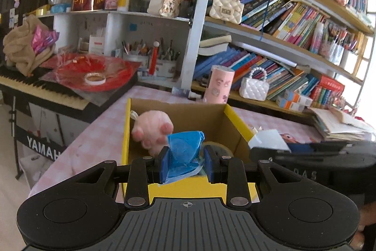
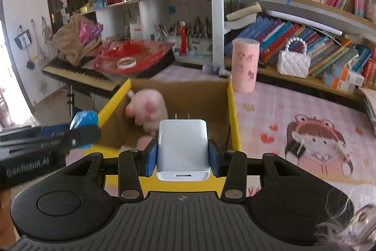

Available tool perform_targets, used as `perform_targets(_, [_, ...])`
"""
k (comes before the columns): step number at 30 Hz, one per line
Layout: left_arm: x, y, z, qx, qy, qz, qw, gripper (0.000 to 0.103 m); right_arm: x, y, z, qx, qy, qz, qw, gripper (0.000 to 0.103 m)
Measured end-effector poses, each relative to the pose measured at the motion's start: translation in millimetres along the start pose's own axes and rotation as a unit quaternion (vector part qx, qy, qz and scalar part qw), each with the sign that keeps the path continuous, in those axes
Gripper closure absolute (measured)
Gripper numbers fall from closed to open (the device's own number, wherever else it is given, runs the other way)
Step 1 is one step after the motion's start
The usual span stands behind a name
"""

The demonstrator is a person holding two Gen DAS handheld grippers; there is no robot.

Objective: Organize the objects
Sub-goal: 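Carry the blue clip and white charger with both tools over the yellow box, then open the left tool to drop the clip while the right tool drops the charger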

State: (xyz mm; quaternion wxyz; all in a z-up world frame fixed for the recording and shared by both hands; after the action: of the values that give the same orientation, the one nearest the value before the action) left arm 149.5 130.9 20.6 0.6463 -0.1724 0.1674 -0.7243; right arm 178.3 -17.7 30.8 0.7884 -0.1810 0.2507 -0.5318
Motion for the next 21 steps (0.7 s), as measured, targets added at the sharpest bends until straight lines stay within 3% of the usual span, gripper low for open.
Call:
perform_targets(11, [-6.8,73.8,0.4,-0.058,0.0,0.032,0.9978,0.074,10.8,80.7,13.9,-0.055,-0.039,0.024,0.997,0.062])
perform_targets(21, [-10.8,113.2,-8.1,-0.115,-0.003,0.042,0.9925,0.074,4.4,137.6,3.5,-0.139,-0.126,0.06,0.98,0.062])
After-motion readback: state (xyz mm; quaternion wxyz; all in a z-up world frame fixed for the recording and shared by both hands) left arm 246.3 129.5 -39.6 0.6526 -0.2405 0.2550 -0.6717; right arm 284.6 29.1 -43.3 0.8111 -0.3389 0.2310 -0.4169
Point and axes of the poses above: each gripper's, at about its wrist camera, not at the fingertips, and y roughly the way its jaws point, x to its right, z to its top, the point moved 5 cm from there along y, roughly the way its jaws point, and after that the axes turned 9 degrees about y, right-handed, at the moved point
